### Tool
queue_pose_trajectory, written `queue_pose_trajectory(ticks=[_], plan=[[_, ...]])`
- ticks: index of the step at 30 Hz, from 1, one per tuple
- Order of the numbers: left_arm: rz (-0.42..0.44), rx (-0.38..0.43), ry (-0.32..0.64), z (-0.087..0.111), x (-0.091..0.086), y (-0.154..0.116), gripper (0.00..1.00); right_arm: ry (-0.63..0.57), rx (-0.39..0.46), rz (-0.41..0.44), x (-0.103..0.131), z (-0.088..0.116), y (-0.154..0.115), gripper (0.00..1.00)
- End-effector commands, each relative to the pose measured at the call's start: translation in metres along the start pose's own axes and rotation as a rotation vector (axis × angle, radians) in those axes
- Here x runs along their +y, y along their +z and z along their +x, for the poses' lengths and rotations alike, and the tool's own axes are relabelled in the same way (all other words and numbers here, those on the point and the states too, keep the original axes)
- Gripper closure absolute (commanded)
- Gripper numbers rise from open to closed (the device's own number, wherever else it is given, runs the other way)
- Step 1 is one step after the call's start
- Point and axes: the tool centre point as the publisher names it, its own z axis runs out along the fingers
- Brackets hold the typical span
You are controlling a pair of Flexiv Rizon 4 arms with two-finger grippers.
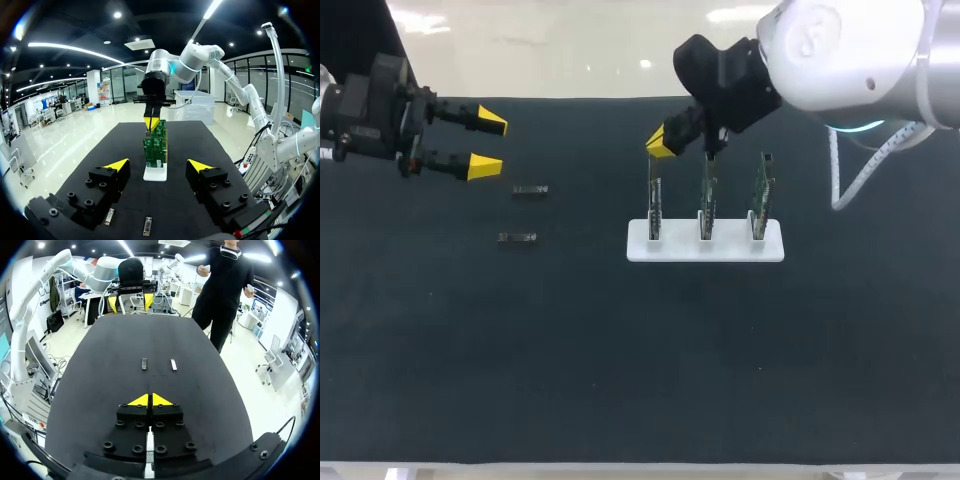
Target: Pick up the optical module with the left hand, and insert it into the network port with the right hand.
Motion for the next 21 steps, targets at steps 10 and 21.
queue_pose_trajectory(ticks=[10, 21], plan=[[-0.002, 0.003, -0.001, -0.001, 0.0, 0.0, 0.0, 0.007, -0.01, -0.001, 0.0, 0.007, 0.008, 1.0], [-0.002, 0.003, -0.001, -0.001, 0.0, 0.0, 0.0, 0.01, 0.013, 0.008, 0.001, 0.001, 0.005, 1.0]])
